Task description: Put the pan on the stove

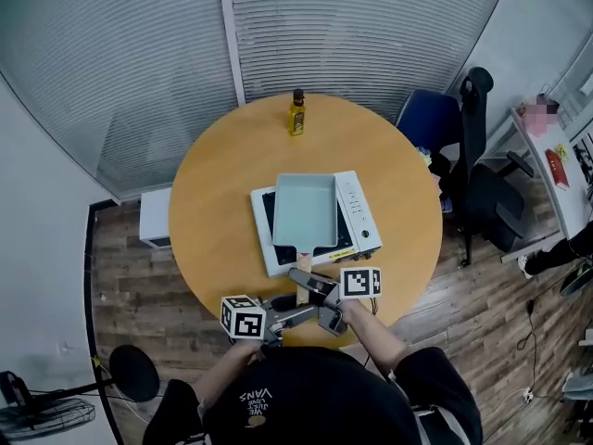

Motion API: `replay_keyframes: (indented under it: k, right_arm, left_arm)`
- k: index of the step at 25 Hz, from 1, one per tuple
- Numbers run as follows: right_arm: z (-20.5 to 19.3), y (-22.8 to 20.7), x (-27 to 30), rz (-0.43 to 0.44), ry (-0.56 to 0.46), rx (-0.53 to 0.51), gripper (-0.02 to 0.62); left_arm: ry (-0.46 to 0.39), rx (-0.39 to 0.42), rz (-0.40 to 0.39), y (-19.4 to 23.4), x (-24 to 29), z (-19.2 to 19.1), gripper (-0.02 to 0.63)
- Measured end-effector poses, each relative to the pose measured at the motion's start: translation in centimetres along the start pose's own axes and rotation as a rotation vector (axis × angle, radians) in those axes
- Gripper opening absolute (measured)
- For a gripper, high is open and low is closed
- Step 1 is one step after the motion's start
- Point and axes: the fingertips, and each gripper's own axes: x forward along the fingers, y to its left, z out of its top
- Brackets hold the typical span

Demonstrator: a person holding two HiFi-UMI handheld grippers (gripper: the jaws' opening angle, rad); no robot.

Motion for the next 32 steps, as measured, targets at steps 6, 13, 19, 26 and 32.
replay_keyframes:
  k: [6, 13, 19, 26, 32]
  right_arm:
    - [0.6, -0.9, -0.2, 0.023, 0.040, 0.036, 0.141]
    - [1.1, -1.4, -0.9, 0.077, 0.068, 0.057, 0.141]
    - [1.5, -1.9, -2.0, 0.043, 0.110, 0.044, 0.149]
    - [2.1, -2.5, -2.9, -0.006, 0.083, 0.012, 0.212]
    - [2.0, -2.0, -3.4, 0.035, 0.023, 0.022, 0.212]
  left_arm:
    - [-0.035, -0.026, 0.041, 0.8, 1.2, 0.2, 0.199]
    - [-0.059, -0.036, 0.056, 1.1, 2.6, 0.2, 0.199]
    - [-0.059, -0.067, 0.034, 1.0, 3.9, 0.4, 0.202]
    - [-0.033, -0.055, 0.017, 0.5, 4.6, 0.2, 0.241]
    - [-0.004, -0.075, 0.035, 0.7, 4.2, -0.4, 0.295]
